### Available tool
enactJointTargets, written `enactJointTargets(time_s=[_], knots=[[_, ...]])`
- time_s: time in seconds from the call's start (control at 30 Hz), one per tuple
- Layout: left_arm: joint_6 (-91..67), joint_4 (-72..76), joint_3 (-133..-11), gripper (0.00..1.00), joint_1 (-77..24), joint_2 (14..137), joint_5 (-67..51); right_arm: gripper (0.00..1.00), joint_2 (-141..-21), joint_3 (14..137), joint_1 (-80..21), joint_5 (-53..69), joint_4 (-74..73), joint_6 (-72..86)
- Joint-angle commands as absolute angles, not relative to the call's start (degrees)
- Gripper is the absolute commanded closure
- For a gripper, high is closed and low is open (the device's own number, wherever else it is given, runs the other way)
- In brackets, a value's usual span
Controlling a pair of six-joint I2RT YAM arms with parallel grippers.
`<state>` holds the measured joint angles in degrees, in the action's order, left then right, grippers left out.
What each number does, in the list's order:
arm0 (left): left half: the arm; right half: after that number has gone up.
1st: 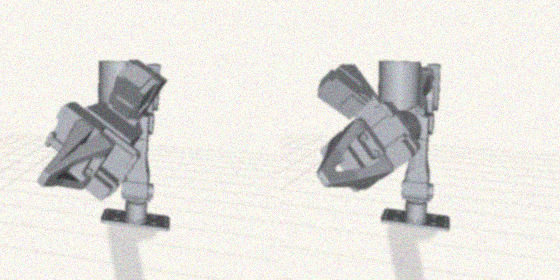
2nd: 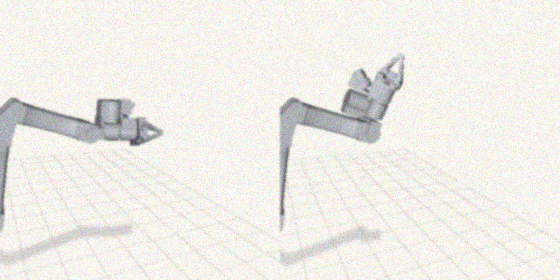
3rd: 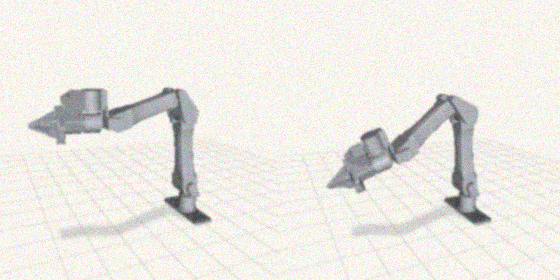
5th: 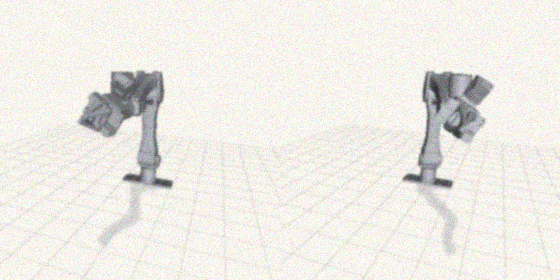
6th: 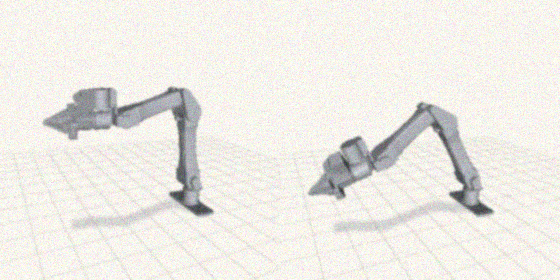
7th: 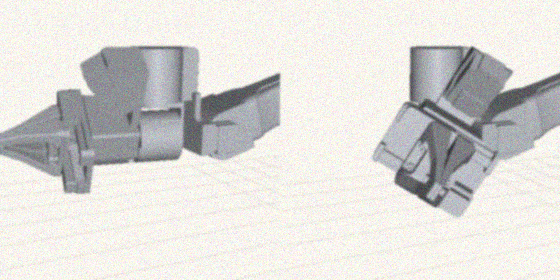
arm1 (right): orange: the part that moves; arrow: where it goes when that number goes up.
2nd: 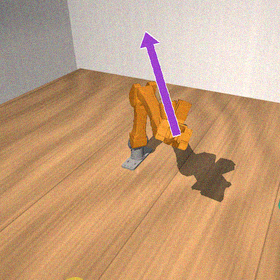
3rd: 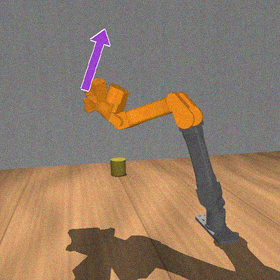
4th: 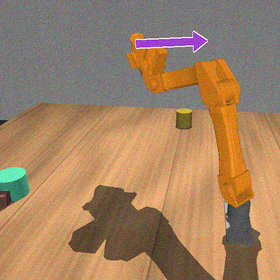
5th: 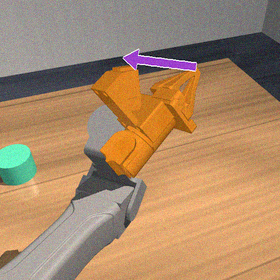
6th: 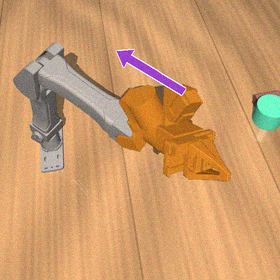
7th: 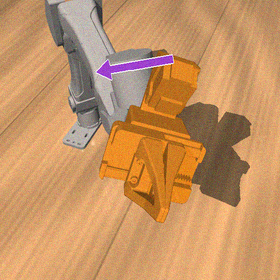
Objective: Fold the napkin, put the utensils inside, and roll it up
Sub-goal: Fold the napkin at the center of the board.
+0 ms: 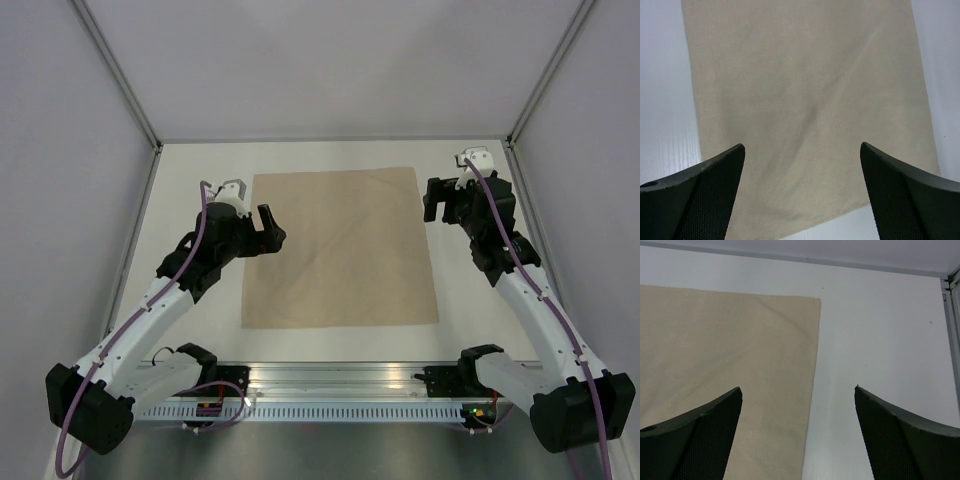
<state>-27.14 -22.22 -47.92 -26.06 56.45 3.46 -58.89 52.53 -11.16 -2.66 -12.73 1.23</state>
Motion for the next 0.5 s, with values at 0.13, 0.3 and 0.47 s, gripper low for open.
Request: enactJointTargets(time_s=[0.13, 0.3, 0.47], knots=[[-24.52, -20.57, -50.36, 0.00, -26.72, 56.16, 1.14, 0.02, -57.83, 52.82, -11.60, -5.45, -13.71, 1.05], [-23.64, -20.57, -54.92, 0.00, -31.80, 60.28, 4.30, 0.02, -59.58, 54.14, -11.51, -8.86, -14.68, 1.05], [-23.47, -19.60, -62.38, 0.01, -46.12, 69.24, 13.70, 0.02, -64.24, 57.74, -11.43, -15.99, -17.57, 1.76]])
